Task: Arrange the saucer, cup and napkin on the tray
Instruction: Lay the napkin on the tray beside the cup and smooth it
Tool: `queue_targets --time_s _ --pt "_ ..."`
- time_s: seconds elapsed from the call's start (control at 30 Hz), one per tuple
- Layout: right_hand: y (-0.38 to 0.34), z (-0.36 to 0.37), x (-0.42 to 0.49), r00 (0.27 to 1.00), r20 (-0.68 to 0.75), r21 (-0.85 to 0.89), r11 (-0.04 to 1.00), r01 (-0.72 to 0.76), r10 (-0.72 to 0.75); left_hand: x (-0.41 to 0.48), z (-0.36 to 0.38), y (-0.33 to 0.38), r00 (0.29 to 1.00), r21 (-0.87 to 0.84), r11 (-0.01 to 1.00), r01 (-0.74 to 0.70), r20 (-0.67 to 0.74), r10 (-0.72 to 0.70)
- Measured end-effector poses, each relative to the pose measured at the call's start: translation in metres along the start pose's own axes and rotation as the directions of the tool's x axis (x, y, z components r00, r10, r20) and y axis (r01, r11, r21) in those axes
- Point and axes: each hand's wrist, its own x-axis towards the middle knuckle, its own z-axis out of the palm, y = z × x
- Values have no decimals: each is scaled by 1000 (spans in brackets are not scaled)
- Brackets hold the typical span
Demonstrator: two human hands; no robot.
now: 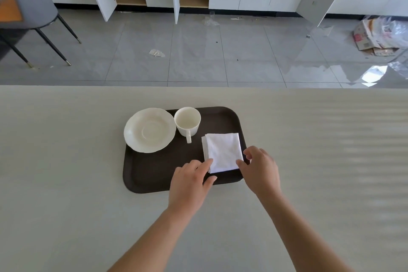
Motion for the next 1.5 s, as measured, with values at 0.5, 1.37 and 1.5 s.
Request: queue_targets --time_s 0.5,1.37,1.5 --pt "16 12 7 949 177 -314 899 307 -262 30 8 10 996 120 991 56 63 -64" --pt "7 20 66 917 127 -378 836 398 -378 77 -3 28 973 463 880 -107 230 -2" --pt "4 19 72 922 95 -385 841 381 -375 80 1 27 989 463 882 -82 148 14"
